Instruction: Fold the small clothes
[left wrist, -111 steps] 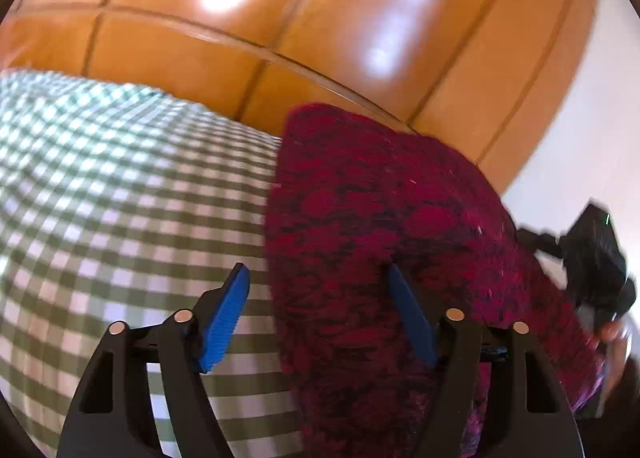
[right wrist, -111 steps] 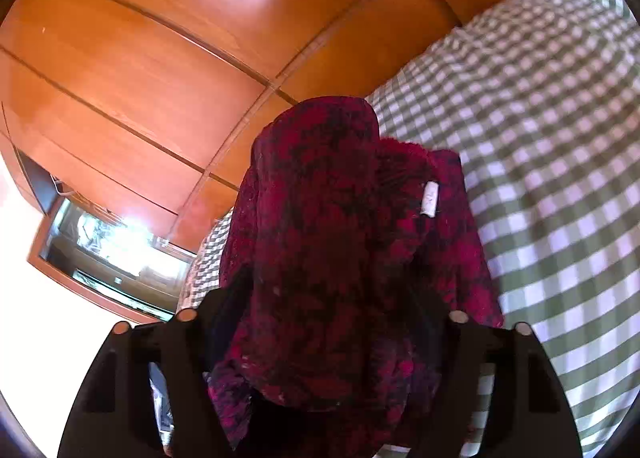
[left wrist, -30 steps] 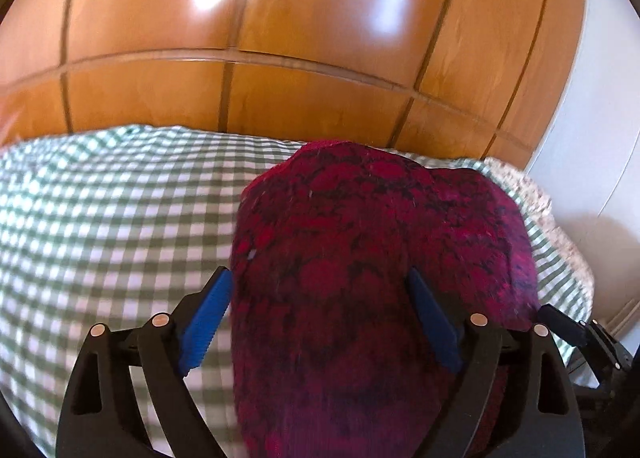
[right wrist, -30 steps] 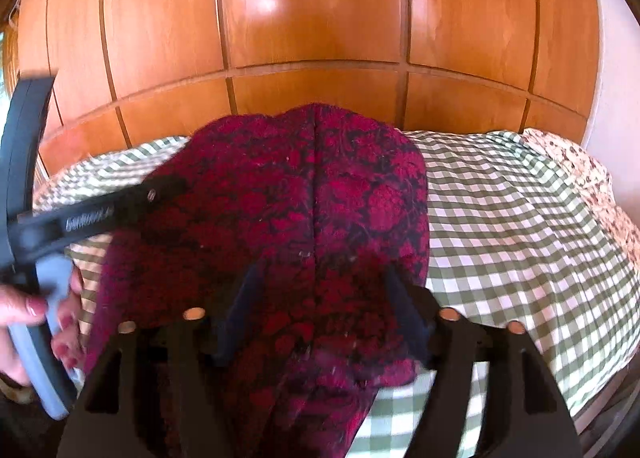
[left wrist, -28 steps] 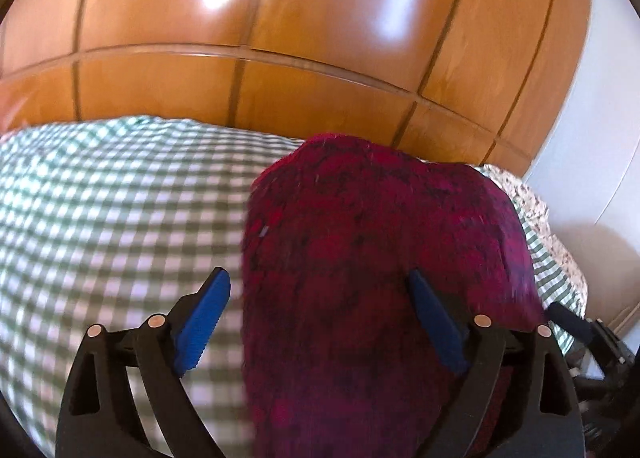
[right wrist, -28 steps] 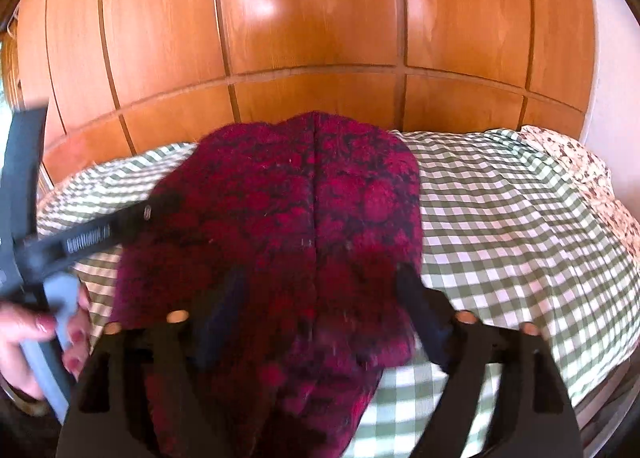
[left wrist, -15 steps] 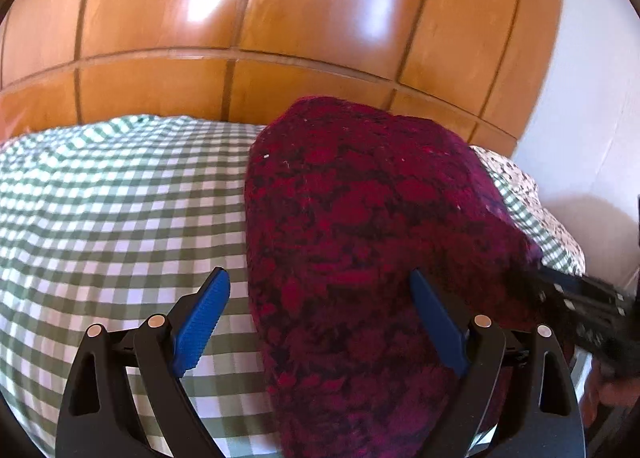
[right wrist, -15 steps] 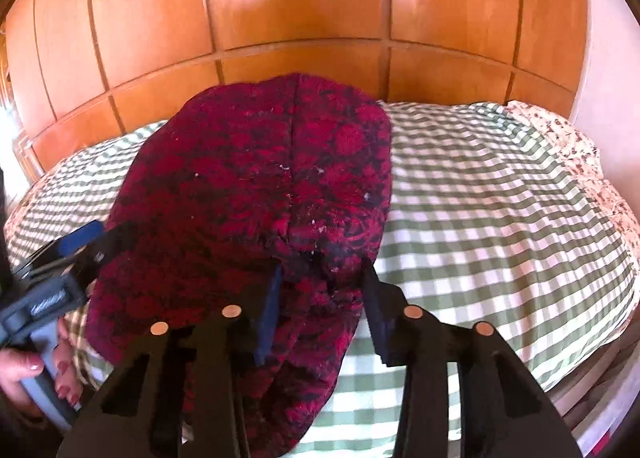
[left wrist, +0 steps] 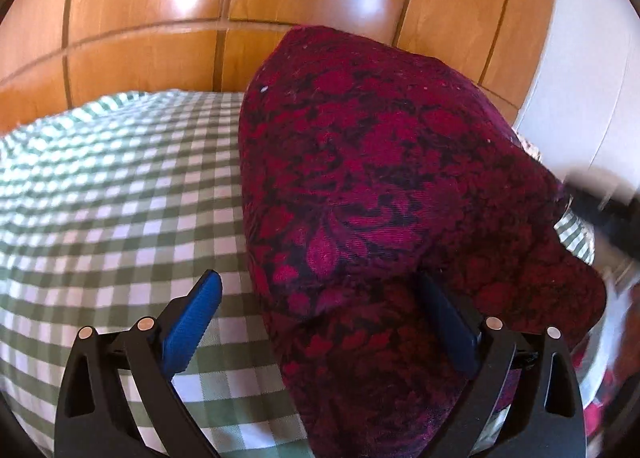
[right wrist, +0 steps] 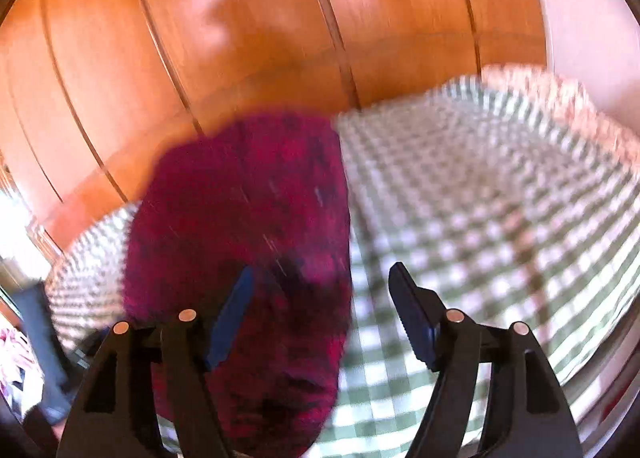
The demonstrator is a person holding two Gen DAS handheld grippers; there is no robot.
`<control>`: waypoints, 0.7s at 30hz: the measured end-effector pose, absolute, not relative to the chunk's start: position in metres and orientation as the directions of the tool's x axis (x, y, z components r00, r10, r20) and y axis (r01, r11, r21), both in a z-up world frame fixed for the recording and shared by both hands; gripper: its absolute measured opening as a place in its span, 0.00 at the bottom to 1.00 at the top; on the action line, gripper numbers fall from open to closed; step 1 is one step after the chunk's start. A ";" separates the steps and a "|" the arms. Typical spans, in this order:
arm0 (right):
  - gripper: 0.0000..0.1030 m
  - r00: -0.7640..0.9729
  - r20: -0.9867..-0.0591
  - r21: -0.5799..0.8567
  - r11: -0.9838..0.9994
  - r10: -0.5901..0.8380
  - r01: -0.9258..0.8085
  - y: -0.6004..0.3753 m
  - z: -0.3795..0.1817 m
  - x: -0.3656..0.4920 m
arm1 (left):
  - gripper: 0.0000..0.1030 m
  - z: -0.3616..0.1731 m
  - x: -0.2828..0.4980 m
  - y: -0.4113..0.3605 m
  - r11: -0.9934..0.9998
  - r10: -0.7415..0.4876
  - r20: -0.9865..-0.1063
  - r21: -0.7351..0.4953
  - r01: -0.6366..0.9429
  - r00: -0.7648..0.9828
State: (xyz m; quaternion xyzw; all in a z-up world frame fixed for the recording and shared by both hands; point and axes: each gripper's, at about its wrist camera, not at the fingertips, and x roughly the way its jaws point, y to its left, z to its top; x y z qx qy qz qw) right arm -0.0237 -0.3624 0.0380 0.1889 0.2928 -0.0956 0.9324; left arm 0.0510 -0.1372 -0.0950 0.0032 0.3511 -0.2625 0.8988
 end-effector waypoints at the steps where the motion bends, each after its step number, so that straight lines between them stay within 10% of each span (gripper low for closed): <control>1: 0.69 0.810 -0.585 0.290 0.918 -0.053 0.270 -0.358 0.044 -0.017 | 0.94 -0.095 0.051 -0.138 0.864 -0.466 -0.631 -0.172 0.473 0.621; 8: 0.61 0.708 -0.681 0.090 0.938 -0.188 0.336 -0.346 0.011 0.042 | 0.94 -0.088 0.043 -0.138 0.851 -0.487 -0.629 -0.185 0.492 0.606; 13: 0.65 0.743 -0.669 0.337 0.887 -0.009 0.315 -0.371 -0.013 0.035 | 0.94 -0.059 0.050 -0.127 0.846 -0.517 -0.590 -0.241 0.477 0.620; 17: 0.98 0.754 -0.655 0.418 0.858 0.057 0.298 -0.383 -0.006 0.017 | 0.94 -0.044 0.068 -0.126 0.836 -0.540 -0.603 -0.305 0.456 0.586; 21: 0.98 0.726 -0.672 0.459 0.850 0.142 0.259 -0.390 -0.011 0.011 | 0.96 -0.047 0.086 -0.123 0.818 -0.569 -0.623 -0.359 0.450 0.537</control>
